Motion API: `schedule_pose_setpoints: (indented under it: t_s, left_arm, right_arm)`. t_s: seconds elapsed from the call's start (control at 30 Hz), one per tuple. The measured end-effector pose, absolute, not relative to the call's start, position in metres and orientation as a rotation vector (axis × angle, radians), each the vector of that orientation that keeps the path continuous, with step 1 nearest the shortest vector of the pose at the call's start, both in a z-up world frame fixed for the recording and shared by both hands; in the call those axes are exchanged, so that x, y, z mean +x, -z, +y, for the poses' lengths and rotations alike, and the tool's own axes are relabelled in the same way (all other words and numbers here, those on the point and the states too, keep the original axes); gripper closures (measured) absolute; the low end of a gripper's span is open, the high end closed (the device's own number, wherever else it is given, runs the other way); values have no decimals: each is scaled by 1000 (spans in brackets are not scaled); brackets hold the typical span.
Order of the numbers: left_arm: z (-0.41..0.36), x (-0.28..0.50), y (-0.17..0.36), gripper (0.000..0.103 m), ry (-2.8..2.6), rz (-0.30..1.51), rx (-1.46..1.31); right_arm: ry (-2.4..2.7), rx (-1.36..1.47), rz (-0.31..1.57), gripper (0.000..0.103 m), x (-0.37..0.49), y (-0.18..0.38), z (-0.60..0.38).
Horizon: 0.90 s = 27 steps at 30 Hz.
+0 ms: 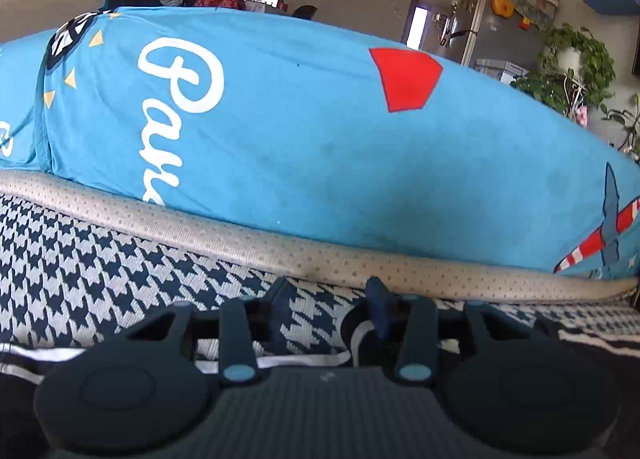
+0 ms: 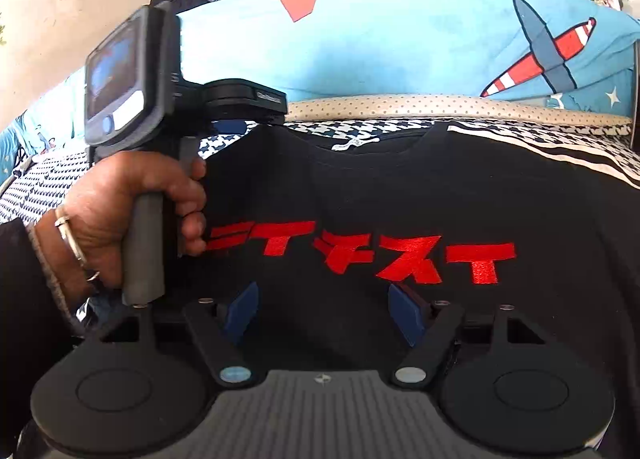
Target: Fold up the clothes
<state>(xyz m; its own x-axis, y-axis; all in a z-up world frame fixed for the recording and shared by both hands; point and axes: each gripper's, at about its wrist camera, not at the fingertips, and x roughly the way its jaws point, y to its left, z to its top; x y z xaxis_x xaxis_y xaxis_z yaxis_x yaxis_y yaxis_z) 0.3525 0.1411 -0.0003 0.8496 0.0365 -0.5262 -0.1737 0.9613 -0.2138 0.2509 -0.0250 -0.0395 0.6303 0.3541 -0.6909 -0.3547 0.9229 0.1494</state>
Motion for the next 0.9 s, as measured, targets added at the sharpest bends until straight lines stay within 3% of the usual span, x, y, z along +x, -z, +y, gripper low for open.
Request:
schedule_pose_setpoints:
  t_s: [0.07,0.13,0.17,0.47,0.9]
  left_arm:
    - [140,344,-18,54,-125,503,-249]
    - [138,335,-35,34,-131,468,-232]
    - [139,330,-40,32,-125,464,-245]
    - [157,283,-53,31,-168,530,-197]
    - [226,202,-23,29,-361,693,-268]
  right_arm:
    - [-386,19,786,32,254,37,-31]
    - [-364,35,777,32,258,33,-37]
    - [-352,40,774,32,261,32,-40]
    - [-276,141,797,32,271,24,-71]
    - [-219,97,850,32,255,24,-72]
